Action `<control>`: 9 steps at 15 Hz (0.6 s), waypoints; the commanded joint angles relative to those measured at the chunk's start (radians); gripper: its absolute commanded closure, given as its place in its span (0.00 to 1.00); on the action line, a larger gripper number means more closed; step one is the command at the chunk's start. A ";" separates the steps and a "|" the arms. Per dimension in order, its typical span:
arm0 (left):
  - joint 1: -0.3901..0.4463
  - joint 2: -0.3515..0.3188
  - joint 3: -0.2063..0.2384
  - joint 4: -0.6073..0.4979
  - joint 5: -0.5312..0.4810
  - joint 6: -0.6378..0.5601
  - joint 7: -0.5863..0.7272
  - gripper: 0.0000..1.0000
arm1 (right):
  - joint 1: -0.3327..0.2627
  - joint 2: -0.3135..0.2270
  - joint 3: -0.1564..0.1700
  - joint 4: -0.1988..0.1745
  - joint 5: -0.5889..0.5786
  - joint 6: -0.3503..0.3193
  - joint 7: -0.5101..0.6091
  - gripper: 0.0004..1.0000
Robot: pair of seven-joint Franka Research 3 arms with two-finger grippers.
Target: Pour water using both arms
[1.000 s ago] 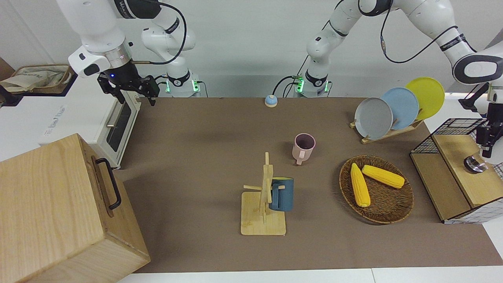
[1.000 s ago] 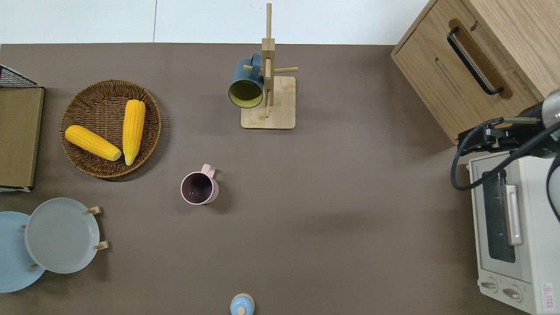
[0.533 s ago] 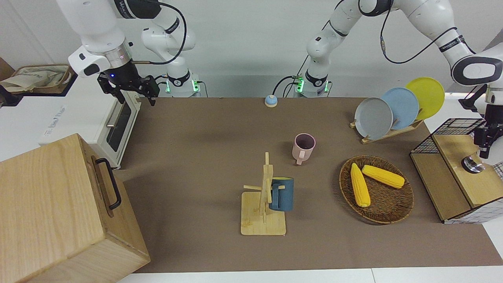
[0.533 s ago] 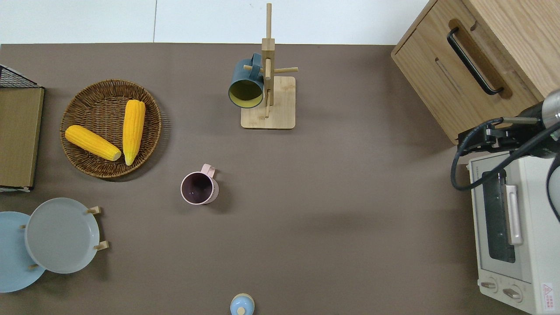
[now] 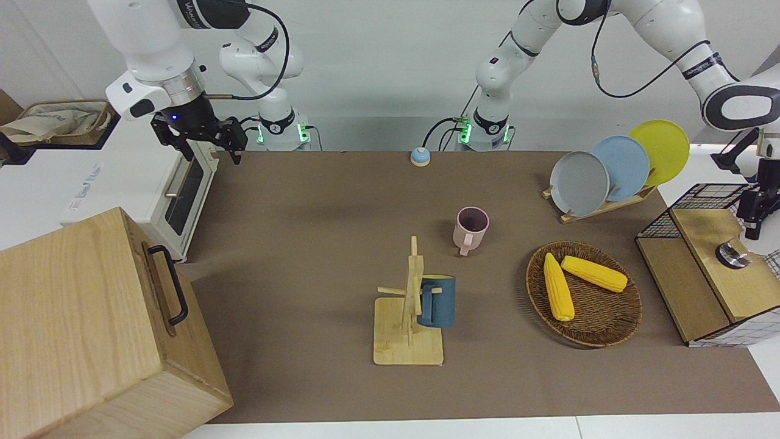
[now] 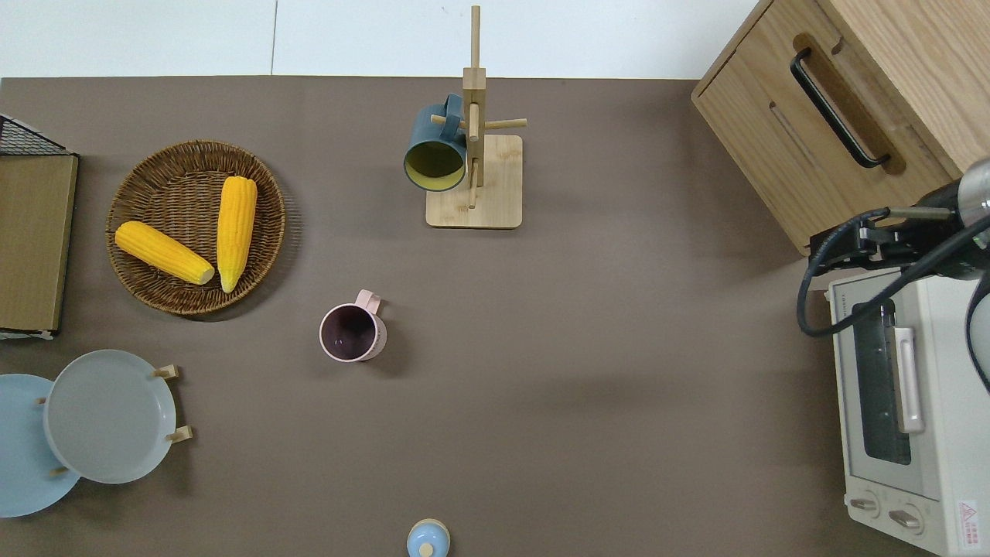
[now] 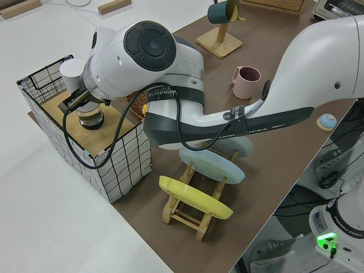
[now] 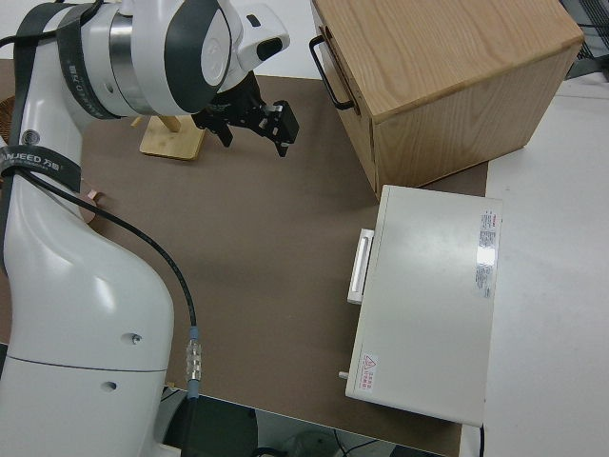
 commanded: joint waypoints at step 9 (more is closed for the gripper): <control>0.008 -0.042 0.017 0.192 0.301 -0.493 -0.235 0.00 | -0.009 -0.017 0.003 -0.019 0.020 0.007 -0.015 0.01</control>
